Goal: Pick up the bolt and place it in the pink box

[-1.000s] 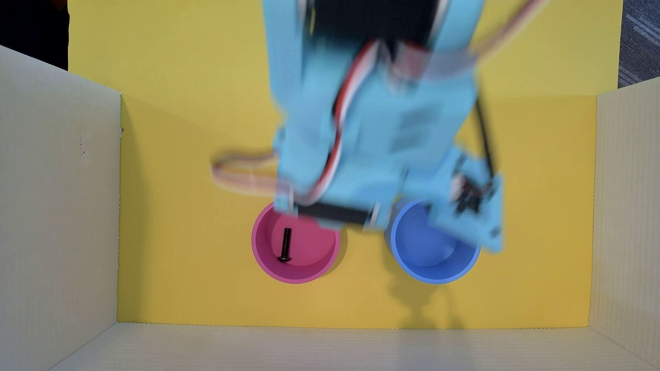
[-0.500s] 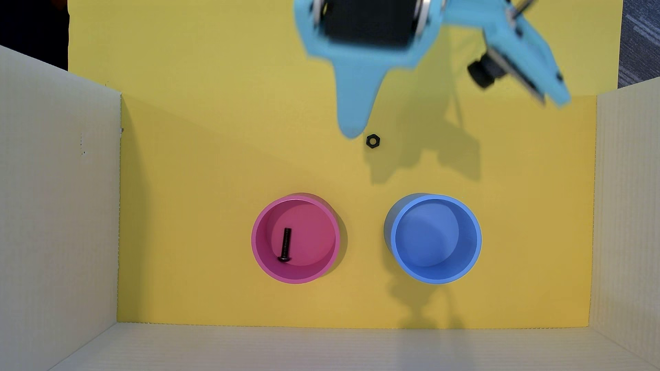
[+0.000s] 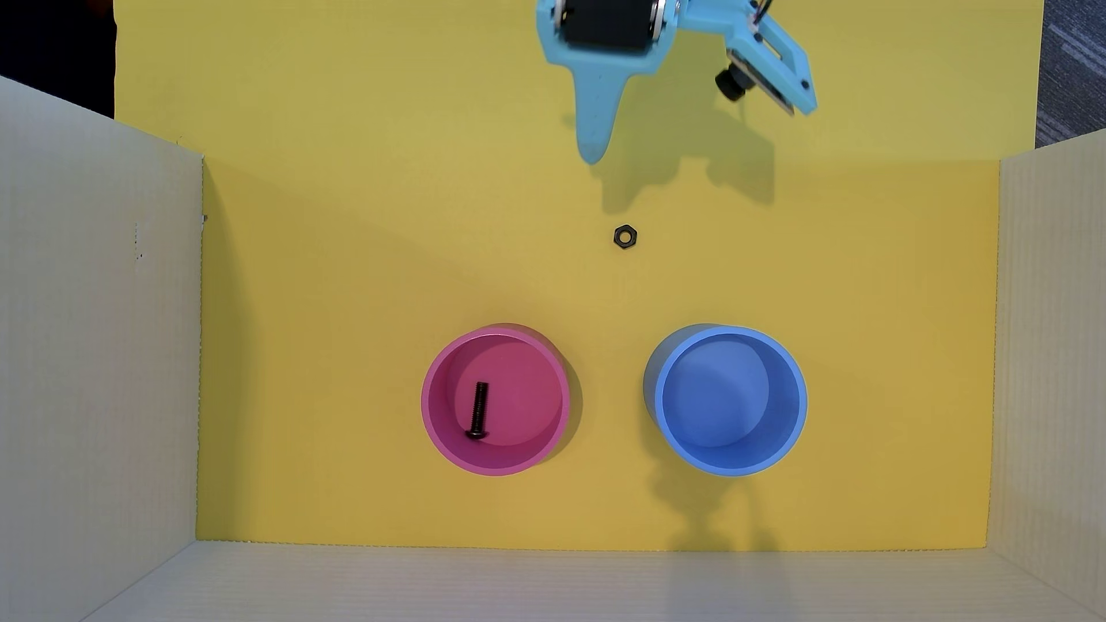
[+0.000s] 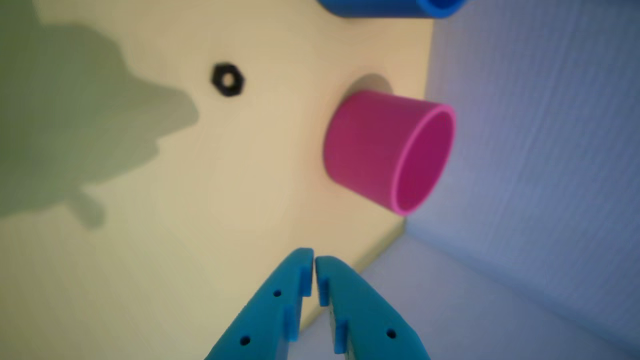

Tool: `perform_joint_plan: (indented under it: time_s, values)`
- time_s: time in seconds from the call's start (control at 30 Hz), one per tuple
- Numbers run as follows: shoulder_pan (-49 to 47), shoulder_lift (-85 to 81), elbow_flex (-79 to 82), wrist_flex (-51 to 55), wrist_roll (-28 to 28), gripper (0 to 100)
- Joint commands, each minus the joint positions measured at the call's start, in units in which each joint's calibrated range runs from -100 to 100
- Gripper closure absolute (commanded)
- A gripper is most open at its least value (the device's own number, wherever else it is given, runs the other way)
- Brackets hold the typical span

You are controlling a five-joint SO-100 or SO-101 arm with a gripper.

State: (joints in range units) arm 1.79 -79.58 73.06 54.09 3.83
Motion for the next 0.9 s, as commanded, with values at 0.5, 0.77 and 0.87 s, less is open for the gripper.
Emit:
perform_joint_plan:
  time_s: [0.5,0.77,0.87]
  values:
    - [-0.02,-18.82,20.15,14.59,-8.86,99]
    - [-0.02,-18.82,20.24,14.68,-9.12,99]
    - [-0.02,-18.82,20.24,14.68,-9.12,99]
